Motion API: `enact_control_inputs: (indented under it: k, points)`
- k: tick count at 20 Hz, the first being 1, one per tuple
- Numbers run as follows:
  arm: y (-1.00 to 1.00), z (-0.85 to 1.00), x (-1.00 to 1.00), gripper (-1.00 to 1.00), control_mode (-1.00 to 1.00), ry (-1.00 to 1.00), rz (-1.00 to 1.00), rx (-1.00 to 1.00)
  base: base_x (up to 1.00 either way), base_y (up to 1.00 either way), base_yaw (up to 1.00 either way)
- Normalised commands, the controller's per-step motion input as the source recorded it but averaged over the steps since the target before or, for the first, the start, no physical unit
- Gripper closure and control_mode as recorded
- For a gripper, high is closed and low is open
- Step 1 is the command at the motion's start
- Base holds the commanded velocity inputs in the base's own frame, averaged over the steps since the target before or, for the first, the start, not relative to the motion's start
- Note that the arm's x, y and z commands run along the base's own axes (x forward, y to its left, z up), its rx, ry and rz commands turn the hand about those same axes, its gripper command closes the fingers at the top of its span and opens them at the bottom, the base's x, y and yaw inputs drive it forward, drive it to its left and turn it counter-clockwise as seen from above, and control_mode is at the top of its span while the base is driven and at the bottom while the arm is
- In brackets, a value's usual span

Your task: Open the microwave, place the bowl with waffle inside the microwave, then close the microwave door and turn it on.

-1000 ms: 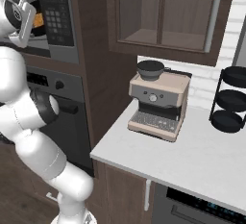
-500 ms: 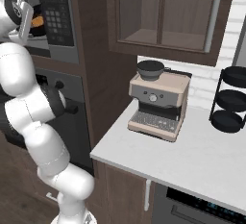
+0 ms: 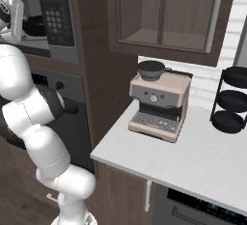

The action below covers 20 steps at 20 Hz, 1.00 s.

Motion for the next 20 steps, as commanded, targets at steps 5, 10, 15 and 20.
enact_control_inputs:
  k: [5, 10, 15, 20]
  points:
    - [0.03, -0.12, -0.84, -1.00, -1.00, -0.21, 0.00, -0.05, 0.00, 0.00, 0.00]
    - [0.00, -0.35, -0.61, -1.00, -1.00, -0.09, 0.00, -0.05, 0.00, 0.00, 0.00]
    - [-0.04, -0.59, -0.12, -1.00, -1.00, 0.02, 0.00, -0.11, 0.00, 0.00, 0.00]
    - [-0.03, -0.45, -0.96, -1.00, -1.00, -0.16, -0.01, -0.14, 0.00, 0.00, 0.00]
